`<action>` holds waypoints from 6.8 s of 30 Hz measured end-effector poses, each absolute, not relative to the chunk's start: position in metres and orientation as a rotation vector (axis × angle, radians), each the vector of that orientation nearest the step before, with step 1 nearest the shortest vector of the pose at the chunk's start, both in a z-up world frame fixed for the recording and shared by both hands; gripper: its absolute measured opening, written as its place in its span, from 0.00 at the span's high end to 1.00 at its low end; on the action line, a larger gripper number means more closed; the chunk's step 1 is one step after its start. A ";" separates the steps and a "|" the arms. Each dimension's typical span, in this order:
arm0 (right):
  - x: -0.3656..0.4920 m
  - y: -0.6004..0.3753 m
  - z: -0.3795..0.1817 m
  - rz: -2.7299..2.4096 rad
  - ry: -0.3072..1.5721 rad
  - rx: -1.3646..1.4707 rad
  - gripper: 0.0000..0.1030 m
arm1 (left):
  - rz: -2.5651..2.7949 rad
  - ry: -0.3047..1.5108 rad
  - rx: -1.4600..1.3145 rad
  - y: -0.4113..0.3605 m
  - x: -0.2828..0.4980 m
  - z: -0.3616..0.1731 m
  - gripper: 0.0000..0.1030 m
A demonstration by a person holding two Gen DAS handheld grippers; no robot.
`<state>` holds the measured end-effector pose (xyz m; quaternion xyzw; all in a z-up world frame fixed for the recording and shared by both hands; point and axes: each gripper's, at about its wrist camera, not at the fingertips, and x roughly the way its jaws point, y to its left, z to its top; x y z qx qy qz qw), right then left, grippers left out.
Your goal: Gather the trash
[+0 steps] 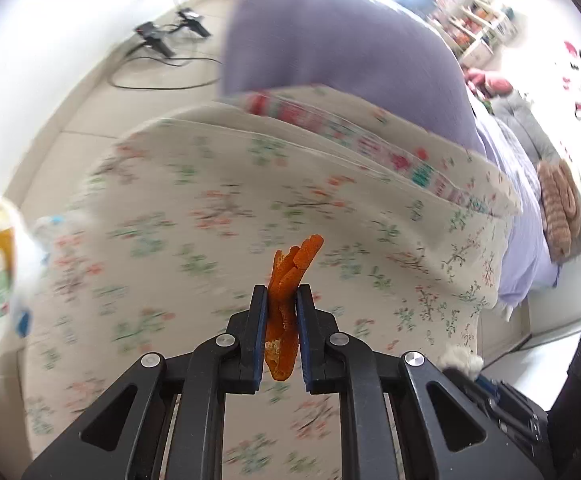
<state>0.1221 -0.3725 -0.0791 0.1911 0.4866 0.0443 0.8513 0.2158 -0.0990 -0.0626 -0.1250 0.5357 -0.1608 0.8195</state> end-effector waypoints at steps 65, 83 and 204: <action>0.238 0.046 -0.128 0.513 1.032 0.009 0.45 | 0.091 1.138 -0.626 0.249 0.190 -0.065 0.50; 0.120 -0.068 -0.053 0.523 0.949 0.147 0.30 | 0.144 1.076 -0.203 0.139 0.094 -0.059 0.32; -0.146 -0.207 0.040 0.072 0.535 0.084 0.01 | 0.024 0.730 0.065 0.010 -0.137 0.070 0.10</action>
